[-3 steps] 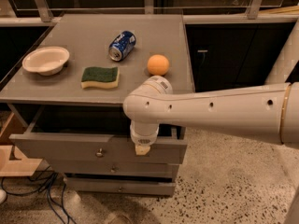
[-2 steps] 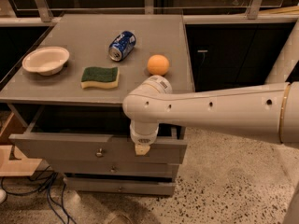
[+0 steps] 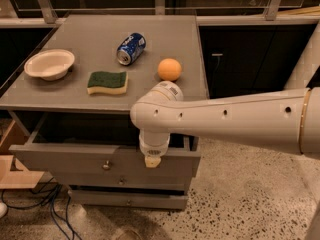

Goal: Open top drawer

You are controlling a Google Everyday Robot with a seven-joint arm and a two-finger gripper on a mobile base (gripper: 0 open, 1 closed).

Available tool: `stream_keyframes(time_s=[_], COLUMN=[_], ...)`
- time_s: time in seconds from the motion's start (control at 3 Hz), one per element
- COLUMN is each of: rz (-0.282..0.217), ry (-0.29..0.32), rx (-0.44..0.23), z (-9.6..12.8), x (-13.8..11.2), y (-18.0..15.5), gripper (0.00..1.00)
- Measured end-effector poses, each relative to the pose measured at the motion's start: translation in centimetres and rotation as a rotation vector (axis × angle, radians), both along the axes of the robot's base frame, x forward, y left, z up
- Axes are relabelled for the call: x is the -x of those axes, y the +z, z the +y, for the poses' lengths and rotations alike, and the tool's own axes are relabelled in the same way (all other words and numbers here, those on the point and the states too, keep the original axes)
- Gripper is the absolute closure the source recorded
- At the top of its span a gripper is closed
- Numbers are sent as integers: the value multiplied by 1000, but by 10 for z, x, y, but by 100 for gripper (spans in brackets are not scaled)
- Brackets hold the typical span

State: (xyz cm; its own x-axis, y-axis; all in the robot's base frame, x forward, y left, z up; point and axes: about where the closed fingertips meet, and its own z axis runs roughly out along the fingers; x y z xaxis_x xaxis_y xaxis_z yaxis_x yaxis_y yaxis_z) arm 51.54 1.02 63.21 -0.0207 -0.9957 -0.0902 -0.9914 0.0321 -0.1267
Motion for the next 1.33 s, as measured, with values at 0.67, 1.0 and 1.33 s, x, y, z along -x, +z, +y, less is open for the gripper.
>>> stream_keyframes(time_s=[0.67, 1.0, 1.33], rz=[-2, -2, -1], ry=[-12, -17, -32], rx=[12, 17, 32], z=[-1, -2, -5], x=[10, 14, 25], y=[0, 0, 2], gripper=[100, 100, 100])
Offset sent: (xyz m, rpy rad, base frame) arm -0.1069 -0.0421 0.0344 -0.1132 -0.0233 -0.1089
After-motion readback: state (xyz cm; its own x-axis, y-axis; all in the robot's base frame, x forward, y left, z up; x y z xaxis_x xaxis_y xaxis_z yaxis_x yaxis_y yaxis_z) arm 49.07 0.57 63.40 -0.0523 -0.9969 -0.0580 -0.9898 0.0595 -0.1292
